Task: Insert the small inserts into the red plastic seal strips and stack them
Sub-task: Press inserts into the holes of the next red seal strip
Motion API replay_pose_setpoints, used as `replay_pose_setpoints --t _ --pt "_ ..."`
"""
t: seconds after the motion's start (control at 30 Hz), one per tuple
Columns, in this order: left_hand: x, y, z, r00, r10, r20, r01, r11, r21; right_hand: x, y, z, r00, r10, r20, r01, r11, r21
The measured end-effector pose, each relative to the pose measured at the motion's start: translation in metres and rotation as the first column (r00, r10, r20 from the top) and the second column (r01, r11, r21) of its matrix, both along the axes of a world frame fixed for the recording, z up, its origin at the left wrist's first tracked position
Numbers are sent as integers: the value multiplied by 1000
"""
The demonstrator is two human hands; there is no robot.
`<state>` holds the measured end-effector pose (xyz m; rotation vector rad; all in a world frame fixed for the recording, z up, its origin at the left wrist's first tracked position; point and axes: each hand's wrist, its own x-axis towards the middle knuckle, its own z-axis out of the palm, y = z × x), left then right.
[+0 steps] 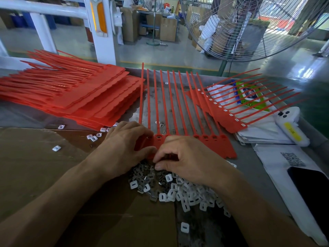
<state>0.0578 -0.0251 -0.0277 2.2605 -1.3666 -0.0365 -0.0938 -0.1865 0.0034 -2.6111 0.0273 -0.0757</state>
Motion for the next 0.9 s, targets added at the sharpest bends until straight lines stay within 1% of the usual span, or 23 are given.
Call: replay_pose_setpoints --t 0.2,0.43,0.53,0.67,0.77,0.9 --pt "0 0 0 1000 1 2 -1 1000 -16 2 3 0 999 40 21 -38 993 -112" --pt "-1 1 2 1000 -7 -3 7 1000 -8 2 7 -2 996 15 90 -4 993 -117" --pt "-1 1 2 1000 -7 9 8 1000 -6 1 7 -2 991 -47 127 50 999 -19" --pt "-3 0 4 1000 -11 20 11 999 -32 -2 2 1 977 -116 177 81 978 192" --pt "-6 0 7 999 -14 37 17 995 -95 -4 -1 1 962 -171 213 112 958 264" --pt "-11 -2 11 998 -65 11 66 979 -195 -3 -1 -3 956 -215 201 147 940 307"
